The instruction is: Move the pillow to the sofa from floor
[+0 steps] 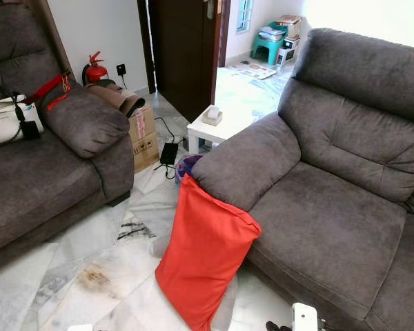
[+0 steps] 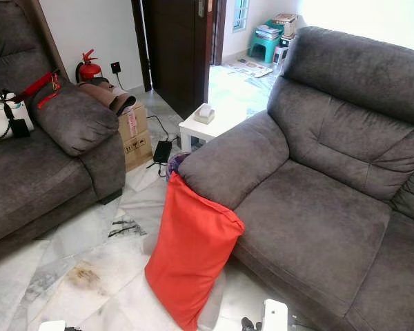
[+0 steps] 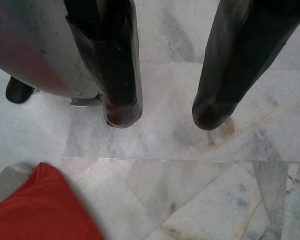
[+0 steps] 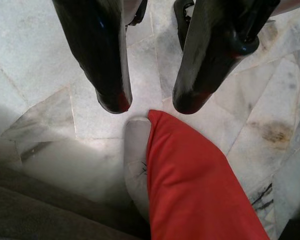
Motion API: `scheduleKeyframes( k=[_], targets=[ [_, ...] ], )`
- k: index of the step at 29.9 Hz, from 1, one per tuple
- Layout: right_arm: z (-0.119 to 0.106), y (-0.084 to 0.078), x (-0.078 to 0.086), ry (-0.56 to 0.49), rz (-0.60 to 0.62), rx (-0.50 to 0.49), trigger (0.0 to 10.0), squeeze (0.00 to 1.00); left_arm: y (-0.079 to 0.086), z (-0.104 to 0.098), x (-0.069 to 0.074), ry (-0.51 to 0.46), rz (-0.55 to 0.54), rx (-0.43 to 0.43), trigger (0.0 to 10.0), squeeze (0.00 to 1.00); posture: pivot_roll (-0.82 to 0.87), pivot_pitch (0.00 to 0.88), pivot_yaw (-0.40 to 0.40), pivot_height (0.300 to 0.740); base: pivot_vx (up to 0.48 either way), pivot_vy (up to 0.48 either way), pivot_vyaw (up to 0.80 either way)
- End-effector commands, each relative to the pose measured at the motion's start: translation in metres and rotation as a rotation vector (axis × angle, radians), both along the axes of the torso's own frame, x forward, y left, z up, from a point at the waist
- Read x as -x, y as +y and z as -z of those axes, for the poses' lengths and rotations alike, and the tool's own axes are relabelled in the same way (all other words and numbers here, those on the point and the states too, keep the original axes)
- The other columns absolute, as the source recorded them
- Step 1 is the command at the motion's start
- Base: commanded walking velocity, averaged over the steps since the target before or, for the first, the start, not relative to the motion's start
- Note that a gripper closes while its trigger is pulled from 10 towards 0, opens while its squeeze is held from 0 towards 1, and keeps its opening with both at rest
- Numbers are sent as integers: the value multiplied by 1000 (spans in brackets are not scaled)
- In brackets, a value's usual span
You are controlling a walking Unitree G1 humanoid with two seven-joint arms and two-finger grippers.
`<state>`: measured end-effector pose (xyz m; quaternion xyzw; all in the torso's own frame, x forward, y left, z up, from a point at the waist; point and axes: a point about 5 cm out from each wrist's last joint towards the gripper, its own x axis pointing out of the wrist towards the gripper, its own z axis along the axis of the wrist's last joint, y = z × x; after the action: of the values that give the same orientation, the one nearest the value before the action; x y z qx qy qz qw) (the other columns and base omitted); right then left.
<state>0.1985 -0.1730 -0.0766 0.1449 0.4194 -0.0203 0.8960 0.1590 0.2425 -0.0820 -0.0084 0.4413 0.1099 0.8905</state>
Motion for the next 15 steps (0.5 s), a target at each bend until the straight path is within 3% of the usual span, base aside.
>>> scheduleKeyframes(
  k=[1,11,15],
  targets=[
    [1,-2,2,7,18,-4,10000,0,-1,3,5,32,18,1,10000,0,142,46,-28,740,0,0,0],
    [0,-1,0,-8,26,-11,10000,0,-1,1,2,8,52,-17,10000,0,142,50,-26,740,0,0,0],
    [-8,1,-12,-69,-2,-11,10000,0,0,-4,-3,-56,67,-44,10000,0,134,70,-29,740,0,0,0]
  ],
)
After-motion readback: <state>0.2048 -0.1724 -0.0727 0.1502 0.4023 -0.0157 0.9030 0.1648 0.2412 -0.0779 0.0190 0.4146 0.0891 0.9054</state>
